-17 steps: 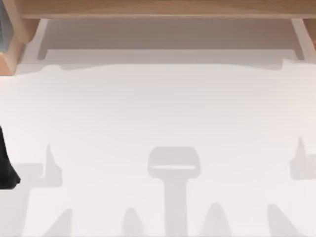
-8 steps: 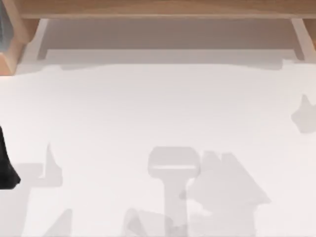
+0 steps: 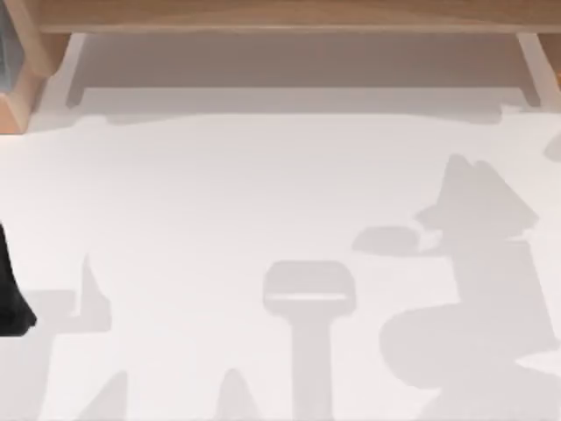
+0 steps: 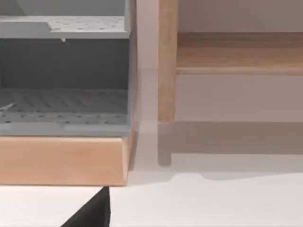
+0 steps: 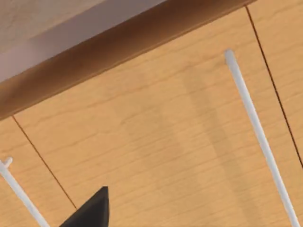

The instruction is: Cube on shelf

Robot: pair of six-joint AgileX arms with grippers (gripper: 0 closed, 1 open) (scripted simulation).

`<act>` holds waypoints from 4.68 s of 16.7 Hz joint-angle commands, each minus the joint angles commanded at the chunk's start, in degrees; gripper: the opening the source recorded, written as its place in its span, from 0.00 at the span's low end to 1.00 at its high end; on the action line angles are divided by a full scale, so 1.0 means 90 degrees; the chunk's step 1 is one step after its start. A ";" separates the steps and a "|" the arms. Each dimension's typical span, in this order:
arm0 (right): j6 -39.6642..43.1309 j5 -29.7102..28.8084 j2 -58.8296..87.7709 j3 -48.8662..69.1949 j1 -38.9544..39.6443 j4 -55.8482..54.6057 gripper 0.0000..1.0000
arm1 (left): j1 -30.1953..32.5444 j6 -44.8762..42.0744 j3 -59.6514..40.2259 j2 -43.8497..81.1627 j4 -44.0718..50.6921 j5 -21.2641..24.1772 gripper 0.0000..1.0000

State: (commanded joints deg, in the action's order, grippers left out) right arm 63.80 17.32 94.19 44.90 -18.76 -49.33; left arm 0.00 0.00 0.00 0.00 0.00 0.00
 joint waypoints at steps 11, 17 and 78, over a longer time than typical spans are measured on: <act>0.2680 0.0727 0.3967 0.1903 -0.0796 -0.2090 1.00 | 0.0000 0.0000 0.0000 0.0000 0.0000 0.0000 1.00; 0.2827 0.0767 0.4185 0.2010 -0.0840 -0.2207 1.00 | 0.0000 0.0000 0.0000 0.0000 0.0000 0.0000 1.00; 0.2797 0.1596 0.3125 -0.0562 -0.1679 -0.3690 0.00 | 0.0000 0.0000 0.0000 0.0000 0.0000 0.0000 1.00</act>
State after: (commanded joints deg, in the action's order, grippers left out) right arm 88.97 31.69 122.32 39.84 -33.87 -82.54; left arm 0.00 0.00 0.00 0.00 0.00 0.00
